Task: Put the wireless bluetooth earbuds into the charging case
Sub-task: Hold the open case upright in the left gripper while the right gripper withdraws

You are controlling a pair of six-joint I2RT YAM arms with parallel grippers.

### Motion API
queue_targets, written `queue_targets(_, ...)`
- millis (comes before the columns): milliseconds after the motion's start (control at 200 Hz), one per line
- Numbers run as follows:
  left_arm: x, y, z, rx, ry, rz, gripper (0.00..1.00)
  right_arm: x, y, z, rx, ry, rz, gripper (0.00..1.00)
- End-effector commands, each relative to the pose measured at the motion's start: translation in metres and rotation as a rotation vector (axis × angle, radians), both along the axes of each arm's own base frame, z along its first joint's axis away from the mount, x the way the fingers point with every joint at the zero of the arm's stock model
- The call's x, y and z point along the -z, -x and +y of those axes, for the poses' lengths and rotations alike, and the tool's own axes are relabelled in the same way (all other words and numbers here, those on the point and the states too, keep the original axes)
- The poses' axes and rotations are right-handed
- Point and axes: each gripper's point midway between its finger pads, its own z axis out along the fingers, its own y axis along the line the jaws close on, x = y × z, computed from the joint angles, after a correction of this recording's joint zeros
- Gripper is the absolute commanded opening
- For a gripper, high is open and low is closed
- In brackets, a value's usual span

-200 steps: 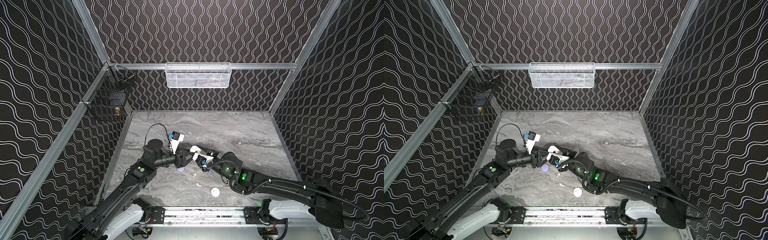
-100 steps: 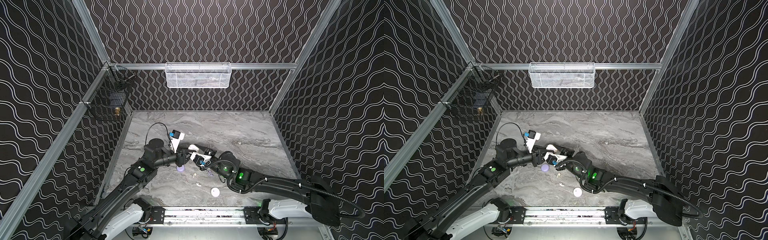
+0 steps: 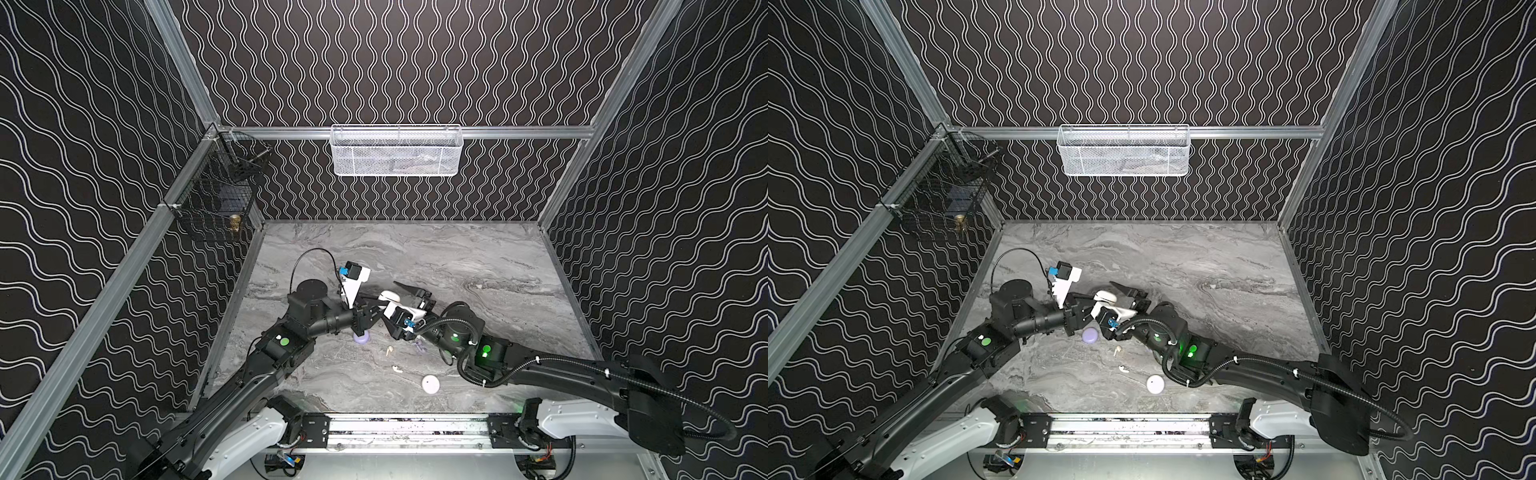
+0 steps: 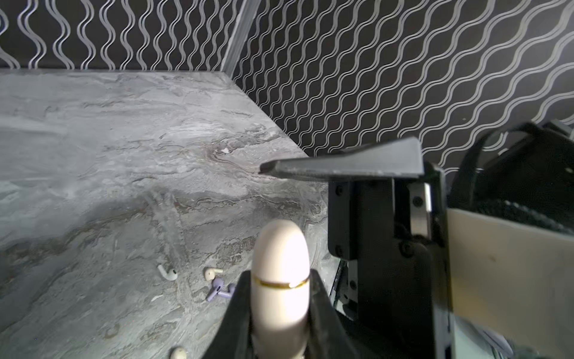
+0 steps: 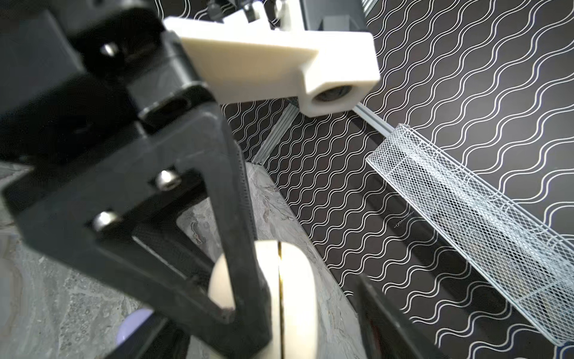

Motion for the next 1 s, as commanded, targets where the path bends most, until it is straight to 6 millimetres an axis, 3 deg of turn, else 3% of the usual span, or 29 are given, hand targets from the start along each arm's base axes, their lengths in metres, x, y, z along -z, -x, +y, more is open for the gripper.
queue_targets(0, 0.002, 0.007, 0.0, 0.042, -0.012, -0.132, 0.0, -0.014, 0.011, -0.012, -0.029, -0.119, 0.048, 0.86)
queue_targets(150, 0.025, 0.016, 0.004, 0.075, -0.054, -0.295, 0.0, -0.007, 0.036, -0.032, -0.11, -0.185, 0.119, 0.82)
queue_targets(285, 0.023, 0.03, 0.007, 0.107, -0.011, -0.425, 0.0, -0.003, 0.05, -0.04, -0.166, -0.23, 0.159, 0.68)
queue_targets(415, 0.024, 0.039, 0.013, 0.108, -0.007, -0.516, 0.0, -0.008, 0.061, -0.041, -0.226, -0.26, 0.172, 0.66)
queue_targets(736, 0.016, 0.058, 0.005, 0.227, 0.035, -0.54, 0.0, -0.001, 0.056, -0.014, -0.262, -0.202, 0.203, 0.6)
queue_targets(996, 0.011, 0.067, 0.004, 0.27, 0.059, -0.557, 0.0, -0.004, 0.046, -0.02, -0.2, -0.217, 0.182, 0.52)
